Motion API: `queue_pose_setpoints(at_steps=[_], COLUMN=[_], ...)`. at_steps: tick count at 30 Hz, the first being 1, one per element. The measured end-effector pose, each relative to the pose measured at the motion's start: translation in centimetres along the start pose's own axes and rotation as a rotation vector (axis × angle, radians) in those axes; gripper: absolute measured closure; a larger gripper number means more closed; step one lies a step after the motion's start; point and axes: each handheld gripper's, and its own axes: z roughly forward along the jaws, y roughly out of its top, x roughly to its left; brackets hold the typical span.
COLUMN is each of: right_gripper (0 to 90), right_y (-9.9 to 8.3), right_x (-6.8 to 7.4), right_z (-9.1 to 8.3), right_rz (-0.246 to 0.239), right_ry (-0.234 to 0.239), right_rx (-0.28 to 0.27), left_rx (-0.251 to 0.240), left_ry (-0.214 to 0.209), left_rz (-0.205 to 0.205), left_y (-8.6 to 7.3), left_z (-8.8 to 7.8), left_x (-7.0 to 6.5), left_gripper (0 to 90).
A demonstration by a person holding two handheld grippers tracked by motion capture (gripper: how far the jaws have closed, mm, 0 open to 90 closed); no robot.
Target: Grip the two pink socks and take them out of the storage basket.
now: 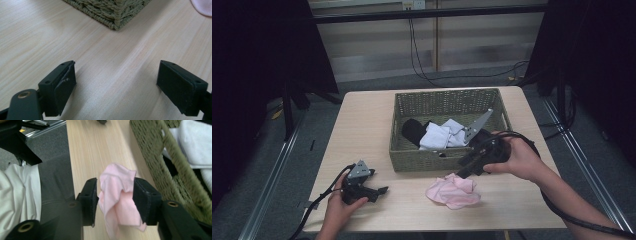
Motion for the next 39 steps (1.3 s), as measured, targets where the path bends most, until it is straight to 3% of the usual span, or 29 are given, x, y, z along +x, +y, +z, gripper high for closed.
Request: queue_pose_setpoints(at_steps=[9,11,16,26,32,39], right_gripper=[42.0,41.5,40.7,37.0,36.5,30.1], right_y=[-3.9,-5.2,-7.1,-10.2,-11.6,-13.1], right_x=[-0.3,-0.5,-0.9,-1.3,-1.4,-1.5], right_z=[0.8,1.4,2.4,3.3,4.0,4.5], right_rz=[-0.010,0.006,0.019,0.040,0.051,0.034], right_ry=[-0.040,-0.027,-0.044,-0.077,-0.068,-0.102], right_rx=[-0.026,-0.044,-0.030,-0.058,-0.081,-0.089], left_rx=[0.000,0.000,0.000,0.000,0.000,-0.001], left_ry=[0.002,0.002,0.002,0.002,0.002,0.001], left_rz=[0.002,0.002,0.001,0.002,0.002,0.000], left_y=[0.0,0.0,0.0,0.0,0.0,0.0], left_z=[0.0,0.0,0.0,0.0,0.0,0.0], left_x=[0.0,0.0,0.0,0.0,0.0,0.0], left_gripper=[15.1,15.1,15.1,15.1,15.1,15.1])
